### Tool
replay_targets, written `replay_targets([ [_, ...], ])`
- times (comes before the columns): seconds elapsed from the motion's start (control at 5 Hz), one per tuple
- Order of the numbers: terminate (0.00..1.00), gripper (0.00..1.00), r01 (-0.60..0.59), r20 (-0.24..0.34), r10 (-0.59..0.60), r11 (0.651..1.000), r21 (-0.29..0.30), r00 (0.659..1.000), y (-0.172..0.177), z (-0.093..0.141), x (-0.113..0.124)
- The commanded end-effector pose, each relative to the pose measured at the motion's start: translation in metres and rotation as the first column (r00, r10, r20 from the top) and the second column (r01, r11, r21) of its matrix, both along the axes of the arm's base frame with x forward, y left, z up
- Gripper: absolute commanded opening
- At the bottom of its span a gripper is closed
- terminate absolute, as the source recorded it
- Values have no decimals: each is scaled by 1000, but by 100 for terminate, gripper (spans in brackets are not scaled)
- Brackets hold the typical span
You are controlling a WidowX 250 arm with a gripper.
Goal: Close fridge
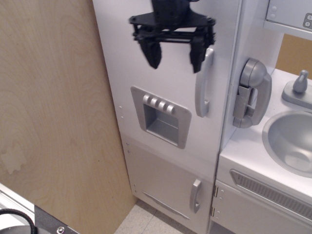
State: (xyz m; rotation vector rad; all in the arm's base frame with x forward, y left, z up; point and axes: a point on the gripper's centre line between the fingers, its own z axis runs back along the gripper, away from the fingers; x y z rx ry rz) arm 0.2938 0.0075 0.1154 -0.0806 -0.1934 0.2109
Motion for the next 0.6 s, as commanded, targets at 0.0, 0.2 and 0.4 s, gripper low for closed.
replay_targets([
  [0.0, 0, 100, 61, -51, -61, 998, 12, 997, 9, 20, -27],
  [0.2, 0, 100, 61, -51, -61, 998, 12, 997, 9, 20, -27],
  [0.4, 100, 100, 61, -51, -61, 998, 12, 997, 9, 20, -27],
])
